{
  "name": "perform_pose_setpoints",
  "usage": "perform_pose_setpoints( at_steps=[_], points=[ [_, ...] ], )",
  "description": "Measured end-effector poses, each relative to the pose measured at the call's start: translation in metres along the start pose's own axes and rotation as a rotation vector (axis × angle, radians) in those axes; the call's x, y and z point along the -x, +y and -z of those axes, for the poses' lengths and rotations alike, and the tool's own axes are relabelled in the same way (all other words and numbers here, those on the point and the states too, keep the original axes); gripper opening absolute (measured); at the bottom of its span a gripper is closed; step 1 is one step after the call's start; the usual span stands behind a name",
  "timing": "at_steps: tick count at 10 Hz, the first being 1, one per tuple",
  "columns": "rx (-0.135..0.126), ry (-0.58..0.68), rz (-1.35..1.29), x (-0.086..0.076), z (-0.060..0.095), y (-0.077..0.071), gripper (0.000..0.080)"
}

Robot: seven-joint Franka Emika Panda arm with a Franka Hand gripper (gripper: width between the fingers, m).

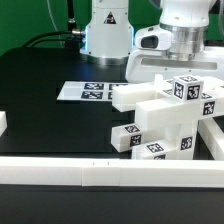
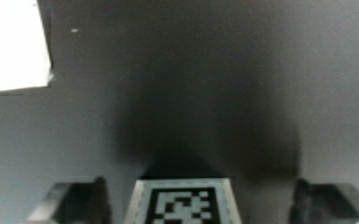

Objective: Assemble chair

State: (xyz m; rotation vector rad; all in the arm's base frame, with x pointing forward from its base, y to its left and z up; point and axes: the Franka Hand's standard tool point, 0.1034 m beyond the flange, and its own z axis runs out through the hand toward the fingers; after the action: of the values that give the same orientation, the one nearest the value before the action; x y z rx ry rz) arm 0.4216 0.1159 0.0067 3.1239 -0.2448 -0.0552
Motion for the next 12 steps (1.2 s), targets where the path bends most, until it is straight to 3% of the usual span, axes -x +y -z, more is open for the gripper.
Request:
perform_pose_setpoints(
  at_steps=[1, 2, 8, 12],
  points=[
    [0.000, 0.000, -0.001, 0.000, 0.000, 0.000, 0.0427],
    [0.000, 0.000, -0.002, -0.001, 0.000, 0.001, 0.0279],
    [-0.001, 0.003, -0.002, -0.003, 0.003, 0.003, 0.0279],
    [-0.033, 0.006, 0.035, -0.010, 0.039, 0.013, 0.0281]
  ],
)
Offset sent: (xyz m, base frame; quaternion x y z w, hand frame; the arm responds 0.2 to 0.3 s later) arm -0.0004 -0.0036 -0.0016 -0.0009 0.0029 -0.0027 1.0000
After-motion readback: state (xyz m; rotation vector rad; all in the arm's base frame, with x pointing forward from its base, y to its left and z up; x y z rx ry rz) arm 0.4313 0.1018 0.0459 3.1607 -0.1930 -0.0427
